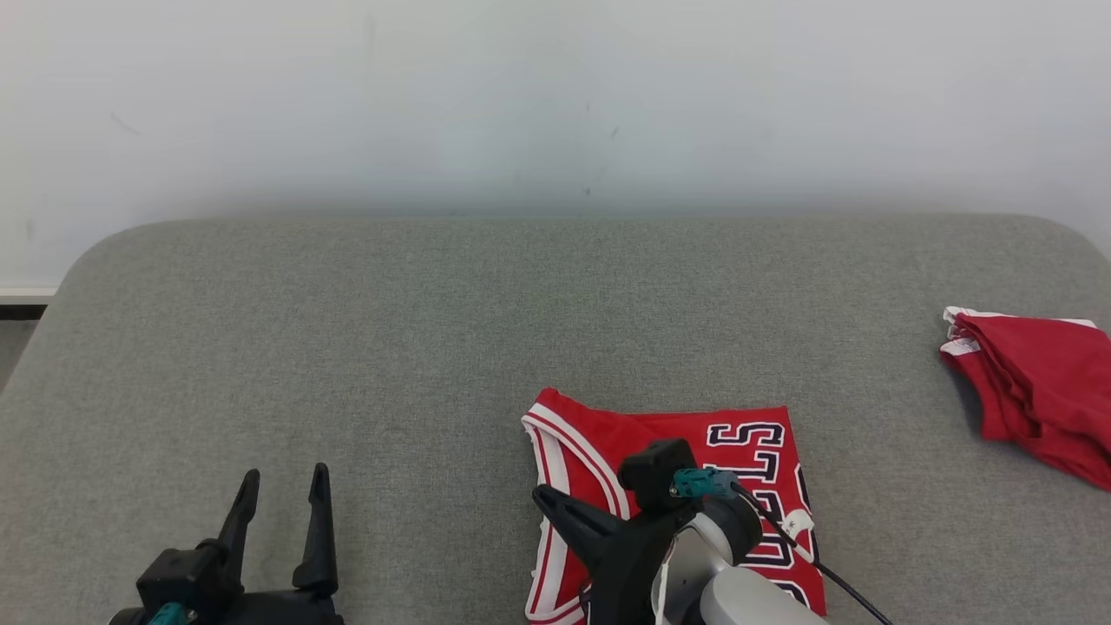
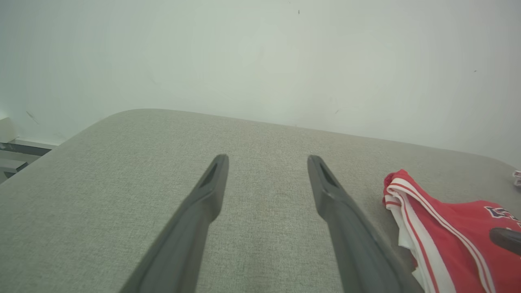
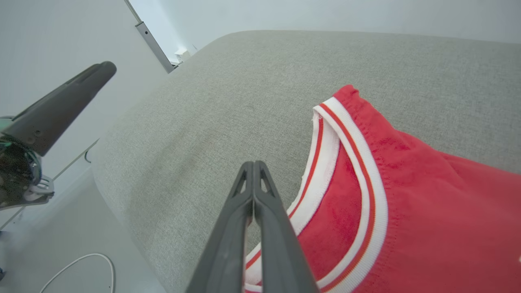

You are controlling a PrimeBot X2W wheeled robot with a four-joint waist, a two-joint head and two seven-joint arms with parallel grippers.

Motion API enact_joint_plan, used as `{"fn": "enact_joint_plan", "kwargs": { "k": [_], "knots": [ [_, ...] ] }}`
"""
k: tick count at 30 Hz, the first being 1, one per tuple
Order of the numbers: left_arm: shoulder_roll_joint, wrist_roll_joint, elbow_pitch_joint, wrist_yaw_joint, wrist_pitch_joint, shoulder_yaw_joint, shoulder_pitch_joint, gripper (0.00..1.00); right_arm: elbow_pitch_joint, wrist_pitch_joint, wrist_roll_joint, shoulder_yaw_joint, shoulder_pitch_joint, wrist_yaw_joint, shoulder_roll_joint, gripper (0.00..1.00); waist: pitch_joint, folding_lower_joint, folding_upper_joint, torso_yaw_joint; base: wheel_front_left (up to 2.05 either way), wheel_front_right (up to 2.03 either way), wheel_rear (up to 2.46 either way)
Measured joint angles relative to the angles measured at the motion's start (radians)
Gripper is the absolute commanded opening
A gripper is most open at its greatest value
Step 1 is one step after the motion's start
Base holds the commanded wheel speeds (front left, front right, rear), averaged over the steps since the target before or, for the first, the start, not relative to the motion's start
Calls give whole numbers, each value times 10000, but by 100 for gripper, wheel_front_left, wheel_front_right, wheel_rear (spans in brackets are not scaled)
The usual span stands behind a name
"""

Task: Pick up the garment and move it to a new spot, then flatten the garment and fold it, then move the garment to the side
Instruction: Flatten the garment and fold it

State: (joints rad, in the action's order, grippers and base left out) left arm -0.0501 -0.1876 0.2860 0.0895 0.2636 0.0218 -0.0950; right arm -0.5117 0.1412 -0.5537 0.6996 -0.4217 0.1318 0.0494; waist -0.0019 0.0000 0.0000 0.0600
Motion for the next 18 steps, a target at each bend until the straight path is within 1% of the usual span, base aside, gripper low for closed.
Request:
{"fn": "enact_joint_plan", "kwargs": {
  "k": [3, 4, 5, 6, 10, 12, 15, 18],
  "knots": [
    [-4, 0, 12, 0, 0, 98, -1, 100, 174, -487, -169, -40, -280, 0, -2, 0, -3, 0, 0, -14, 0, 0, 0],
    [-2, 2, 8, 0, 0, 148, 11, 100, 205, -640, -119, -176, -313, 0, 2, 24, -14, 0, 0, -39, 0, 0, 0],
    [-4, 2, 0, -2, 0, 196, 31, 100, 242, -838, 17, -351, -317, 0, 2, 80, -28, 0, 0, -71, 0, 0, 0],
    [-6, 2, -2, -2, 0, 238, 54, 100, 278, -1024, 140, -562, -316, 0, -2, 100, -42, -1, 0, -108, 0, 0, 0],
    [-17, 96, 2, -17, 2, 360, 127, 100, 568, -1697, 978, -1645, -210, 0, 54, 100, -111, 0, 0, -278, 0, 0, 0],
    [-25, 119, 10, -56, 2, 431, 132, 100, 830, -1891, 1371, -2205, 60, 0, 251, 100, -155, -1, 0, -376, 0, 0, 0],
    [-23, 136, 15, -94, 2, 502, 123, 100, 1191, -2013, 1682, -3250, 534, 0, 639, 100, -211, 0, 0, -539, 0, 0, 0],
    [-25, 167, 19, -90, 2, 556, 111, 100, 1546, -1931, 1745, -4211, 985, 0, 796, 100, -277, -1, 0, -684, 0, 0, 0]
  ]
}}
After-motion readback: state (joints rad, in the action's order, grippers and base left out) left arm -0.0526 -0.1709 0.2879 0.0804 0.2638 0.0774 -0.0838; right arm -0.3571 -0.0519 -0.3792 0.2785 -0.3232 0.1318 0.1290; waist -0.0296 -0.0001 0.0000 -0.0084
